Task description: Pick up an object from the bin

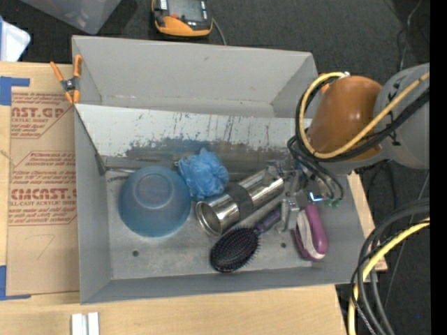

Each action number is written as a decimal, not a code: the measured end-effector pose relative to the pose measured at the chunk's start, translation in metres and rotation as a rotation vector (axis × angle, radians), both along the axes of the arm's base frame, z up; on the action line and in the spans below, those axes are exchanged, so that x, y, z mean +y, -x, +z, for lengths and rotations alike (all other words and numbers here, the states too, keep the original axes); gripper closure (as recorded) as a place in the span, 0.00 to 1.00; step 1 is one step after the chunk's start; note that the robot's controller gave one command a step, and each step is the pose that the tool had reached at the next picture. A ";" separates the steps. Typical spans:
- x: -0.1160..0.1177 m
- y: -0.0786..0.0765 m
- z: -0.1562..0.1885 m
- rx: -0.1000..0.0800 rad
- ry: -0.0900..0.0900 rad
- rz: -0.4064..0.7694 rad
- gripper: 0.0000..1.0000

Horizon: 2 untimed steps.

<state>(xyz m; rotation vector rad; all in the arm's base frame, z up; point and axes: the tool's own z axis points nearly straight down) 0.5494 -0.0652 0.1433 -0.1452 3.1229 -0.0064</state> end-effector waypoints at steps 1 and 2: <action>0.002 0.037 -0.040 0.006 0.004 0.337 0.00; 0.035 0.026 -0.066 -0.008 0.005 0.020 0.00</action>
Offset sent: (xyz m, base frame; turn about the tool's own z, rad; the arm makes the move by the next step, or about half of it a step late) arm -0.0272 0.0404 -0.0733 -0.0233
